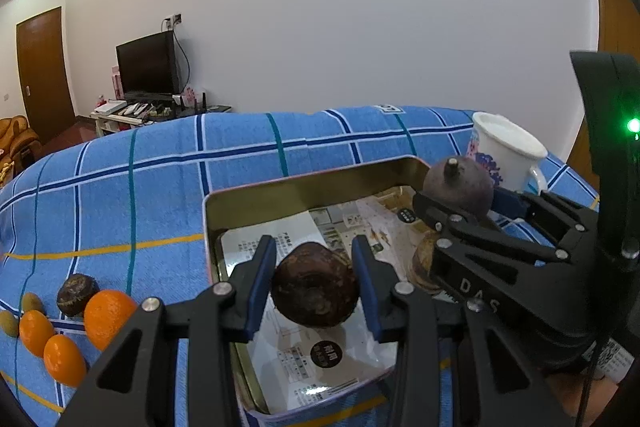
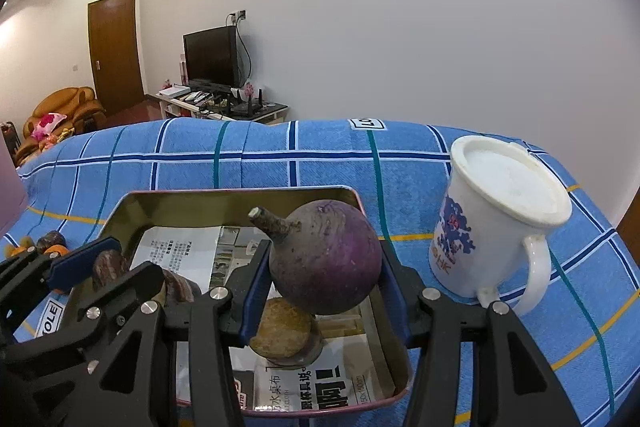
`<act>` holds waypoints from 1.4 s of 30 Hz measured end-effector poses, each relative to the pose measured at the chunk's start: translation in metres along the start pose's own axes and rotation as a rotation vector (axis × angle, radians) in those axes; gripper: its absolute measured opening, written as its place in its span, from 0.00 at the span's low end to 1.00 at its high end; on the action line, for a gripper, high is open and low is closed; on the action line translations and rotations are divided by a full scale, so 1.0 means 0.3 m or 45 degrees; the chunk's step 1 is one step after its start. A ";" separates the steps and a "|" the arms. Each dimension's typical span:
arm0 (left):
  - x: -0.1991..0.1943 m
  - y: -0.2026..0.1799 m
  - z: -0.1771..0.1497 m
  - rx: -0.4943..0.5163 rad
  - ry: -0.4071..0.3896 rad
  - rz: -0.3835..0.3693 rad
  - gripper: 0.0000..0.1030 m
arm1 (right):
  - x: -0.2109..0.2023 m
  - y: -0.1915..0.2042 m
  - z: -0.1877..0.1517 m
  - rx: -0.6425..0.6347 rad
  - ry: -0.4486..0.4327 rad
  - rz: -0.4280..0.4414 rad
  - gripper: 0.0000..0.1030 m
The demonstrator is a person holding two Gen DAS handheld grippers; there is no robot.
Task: Organize fruits
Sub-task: 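Carry the dark fruit and the purple turnip over the pink tin box, then lower both fruits into the tin and open both tools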
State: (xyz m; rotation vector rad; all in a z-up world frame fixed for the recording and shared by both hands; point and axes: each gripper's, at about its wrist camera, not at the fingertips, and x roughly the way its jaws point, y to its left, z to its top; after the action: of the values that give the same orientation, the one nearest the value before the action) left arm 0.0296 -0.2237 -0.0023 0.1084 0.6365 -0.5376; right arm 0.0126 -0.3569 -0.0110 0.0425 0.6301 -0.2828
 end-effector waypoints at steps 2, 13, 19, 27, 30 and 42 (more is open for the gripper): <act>0.002 0.000 0.000 0.001 0.005 0.008 0.40 | 0.000 -0.002 0.000 0.009 0.001 0.015 0.51; -0.008 0.009 -0.004 -0.026 -0.010 0.041 0.41 | 0.040 -0.038 -0.004 0.136 0.056 0.225 0.51; -0.035 0.015 -0.013 -0.051 -0.052 0.088 0.80 | 0.059 -0.078 -0.002 0.243 0.073 0.353 0.51; -0.099 -0.046 -0.033 0.097 -0.155 0.158 0.98 | -0.038 -0.086 0.004 0.276 -0.103 0.379 0.68; -0.114 -0.029 -0.041 0.079 -0.163 0.179 1.00 | -0.065 -0.074 0.004 0.257 -0.150 0.331 0.70; -0.138 0.026 -0.048 0.016 -0.158 0.202 1.00 | -0.099 -0.067 -0.007 0.256 -0.208 0.257 0.70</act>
State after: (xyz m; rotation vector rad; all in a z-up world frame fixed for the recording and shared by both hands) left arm -0.0020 -0.1950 0.0100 0.1352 0.4984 -0.3915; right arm -0.0170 -0.3684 0.0057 0.2719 0.4296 -0.1509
